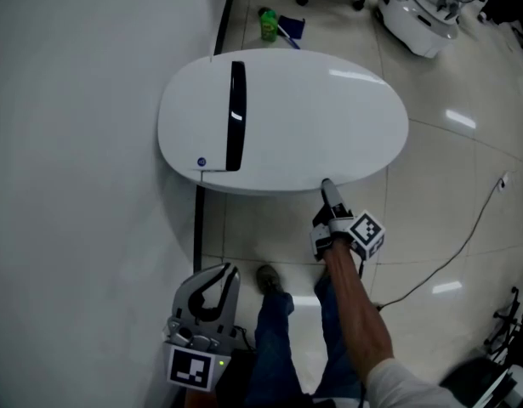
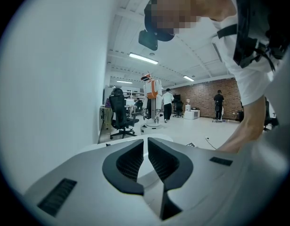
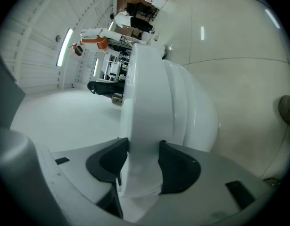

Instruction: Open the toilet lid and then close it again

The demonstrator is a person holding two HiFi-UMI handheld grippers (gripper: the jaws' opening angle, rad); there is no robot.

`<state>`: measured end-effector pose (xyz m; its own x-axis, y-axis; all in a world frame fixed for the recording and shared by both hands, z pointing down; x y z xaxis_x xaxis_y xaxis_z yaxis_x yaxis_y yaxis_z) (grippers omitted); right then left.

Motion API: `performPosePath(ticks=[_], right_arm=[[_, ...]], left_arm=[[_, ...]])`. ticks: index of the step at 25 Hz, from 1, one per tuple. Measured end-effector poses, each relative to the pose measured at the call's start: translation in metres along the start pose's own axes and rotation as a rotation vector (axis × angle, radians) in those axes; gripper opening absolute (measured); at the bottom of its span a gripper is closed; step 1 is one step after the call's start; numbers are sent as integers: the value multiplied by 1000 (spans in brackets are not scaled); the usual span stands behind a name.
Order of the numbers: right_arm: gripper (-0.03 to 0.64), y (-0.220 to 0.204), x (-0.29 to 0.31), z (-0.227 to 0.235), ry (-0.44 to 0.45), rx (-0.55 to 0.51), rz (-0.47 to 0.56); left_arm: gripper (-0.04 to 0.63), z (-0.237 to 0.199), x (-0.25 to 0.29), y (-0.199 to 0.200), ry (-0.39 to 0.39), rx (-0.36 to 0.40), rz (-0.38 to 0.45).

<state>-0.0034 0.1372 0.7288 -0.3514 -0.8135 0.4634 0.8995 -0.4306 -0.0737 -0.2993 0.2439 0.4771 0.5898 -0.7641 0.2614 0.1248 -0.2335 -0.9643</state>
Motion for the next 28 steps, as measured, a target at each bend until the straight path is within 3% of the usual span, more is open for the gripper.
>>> performPosePath(ticks=[6,9,13,16,24,28], right_arm=[[167,-4,-24,-58,139,-185,11],[152,-5,-46,-85,40,-373,22],[129,-21,-60,-122,71,-506,13],[63,-28,-66,-139,74,-610,1],[47,-32,-67,-151,93,-724,-23],[41,-24,-65,-135,92,-649,-38]], left_arm=[[21,5,-6,23,4,21,21],[21,7,-12,35,7,24,31],[21,10,-24,54,29,32,60],[21,13,-35,66,53,39,77],[21,19,-63,67,98,40,74],[21,26,-62,65,91,34,71]])
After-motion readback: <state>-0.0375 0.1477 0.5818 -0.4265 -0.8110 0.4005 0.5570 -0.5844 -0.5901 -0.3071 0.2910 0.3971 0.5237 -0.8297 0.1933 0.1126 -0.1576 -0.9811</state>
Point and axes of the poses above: the fingertips, and each gripper's own axes: x forward along the fingers, z to its right, y out of its top, the point moved 10 cm from there along -x, backward along the fingers, and after that the axes turned 4 degrees about -y, right-handed, at the moved point
